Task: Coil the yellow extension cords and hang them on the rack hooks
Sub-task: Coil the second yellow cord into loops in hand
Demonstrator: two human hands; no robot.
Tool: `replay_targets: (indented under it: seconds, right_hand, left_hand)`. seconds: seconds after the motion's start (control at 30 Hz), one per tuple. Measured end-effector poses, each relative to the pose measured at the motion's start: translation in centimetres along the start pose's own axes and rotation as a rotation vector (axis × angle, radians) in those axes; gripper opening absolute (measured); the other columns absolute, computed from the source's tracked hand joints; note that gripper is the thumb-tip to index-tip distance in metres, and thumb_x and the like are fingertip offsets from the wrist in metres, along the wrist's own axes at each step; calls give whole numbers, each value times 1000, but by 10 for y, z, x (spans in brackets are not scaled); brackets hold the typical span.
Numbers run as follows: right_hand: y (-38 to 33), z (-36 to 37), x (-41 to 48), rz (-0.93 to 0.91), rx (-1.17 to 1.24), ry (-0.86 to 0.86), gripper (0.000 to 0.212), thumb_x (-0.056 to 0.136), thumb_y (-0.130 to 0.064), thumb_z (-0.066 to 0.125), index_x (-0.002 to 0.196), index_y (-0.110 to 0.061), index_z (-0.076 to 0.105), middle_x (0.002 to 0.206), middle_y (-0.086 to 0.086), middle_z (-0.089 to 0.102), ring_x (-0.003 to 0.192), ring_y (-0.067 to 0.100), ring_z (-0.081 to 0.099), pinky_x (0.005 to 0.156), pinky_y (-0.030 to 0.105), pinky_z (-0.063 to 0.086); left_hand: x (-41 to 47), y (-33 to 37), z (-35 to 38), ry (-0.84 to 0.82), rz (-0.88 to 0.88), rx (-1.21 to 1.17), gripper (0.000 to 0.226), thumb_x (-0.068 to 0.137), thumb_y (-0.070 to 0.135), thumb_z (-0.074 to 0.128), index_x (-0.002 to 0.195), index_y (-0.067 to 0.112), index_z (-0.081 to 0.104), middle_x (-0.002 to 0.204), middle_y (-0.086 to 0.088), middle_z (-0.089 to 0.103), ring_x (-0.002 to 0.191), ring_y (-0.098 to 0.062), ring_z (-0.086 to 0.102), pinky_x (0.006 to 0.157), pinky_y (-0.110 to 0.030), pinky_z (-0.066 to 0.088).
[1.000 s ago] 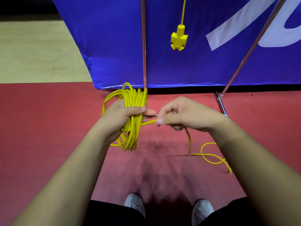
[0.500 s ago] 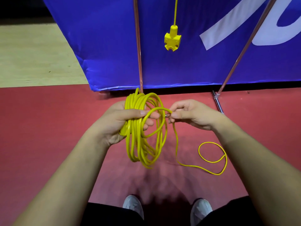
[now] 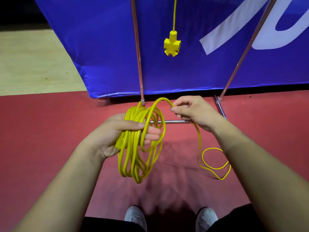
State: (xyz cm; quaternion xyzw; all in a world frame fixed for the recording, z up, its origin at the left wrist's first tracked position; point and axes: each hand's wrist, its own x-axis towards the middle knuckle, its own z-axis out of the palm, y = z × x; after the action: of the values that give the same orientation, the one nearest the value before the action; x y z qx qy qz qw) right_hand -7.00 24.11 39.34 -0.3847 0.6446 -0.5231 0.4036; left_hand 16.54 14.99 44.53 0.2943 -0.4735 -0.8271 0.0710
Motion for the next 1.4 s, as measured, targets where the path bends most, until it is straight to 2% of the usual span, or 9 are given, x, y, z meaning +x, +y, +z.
replay_targets:
  seconds: [0.3,0.4,0.53,0.63,0.77,0.97,1.13,1.27,1.4]
  right_hand:
    - [-46,18,-14,-188,-337,-136,6,78,-12,78,76,-14,74,60,-3,64,56,5,54,56,18,43]
    - [-54,29,-18,-248,-367,-170,9,77,-13,79,80,-7,74,70,6,70,64,13,60,63,29,48]
    - [-51,42,-19,-313,-299,-176,11,80,-9,76,87,-3,72,76,17,69,65,19,60,63,30,48]
    - [-28,33,-12,-199,-214,-225,10,85,-6,71,95,-3,70,68,15,62,60,16,55,57,26,46]
    - [13,3,-7,50,-209,-221,13,90,-7,65,96,4,67,68,8,61,64,19,58,69,31,51]
    - [12,-3,0,14,138,40,15,97,-14,55,93,-8,69,60,1,47,46,10,31,50,28,18]
    - [-18,22,-7,-101,-162,-83,5,86,-14,71,85,-14,76,61,4,59,57,11,44,52,22,35]
    - [-39,42,-13,-232,-197,-212,9,85,-9,72,90,-2,74,76,17,69,66,10,58,61,20,46]
    - [-16,19,-9,-110,-300,-314,14,89,-12,68,94,1,70,74,13,68,69,14,59,70,30,50]
  left_hand:
    - [9,3,-2,25,15,-108,24,75,6,55,93,-2,69,89,-24,72,71,-29,73,58,-33,60]
    - [10,-1,-5,-9,30,-4,19,77,5,58,87,2,75,86,-20,73,64,-24,72,55,-30,58]
    - [10,-4,-11,-35,93,55,12,76,9,60,79,5,71,72,-12,66,52,-19,63,51,-28,53]
    - [10,-1,-11,-78,154,-57,8,78,3,62,82,8,66,73,-8,59,54,-15,57,53,-26,50]
    - [11,7,-16,-54,211,-219,9,70,11,68,79,12,70,73,-4,59,54,-11,56,53,-24,50]
    - [7,2,-13,36,88,-22,10,72,4,65,77,6,73,75,-17,72,64,-25,72,54,-30,58]
    - [9,-1,-6,20,11,-89,25,76,10,55,95,-3,65,83,-21,73,65,-25,72,54,-30,59]
    - [11,-3,-8,-28,57,-55,8,77,6,62,79,5,70,67,-10,63,50,-18,60,49,-26,52]
    - [10,3,-12,-75,156,-174,10,79,4,58,78,9,66,66,-6,52,50,-13,50,52,-23,47]
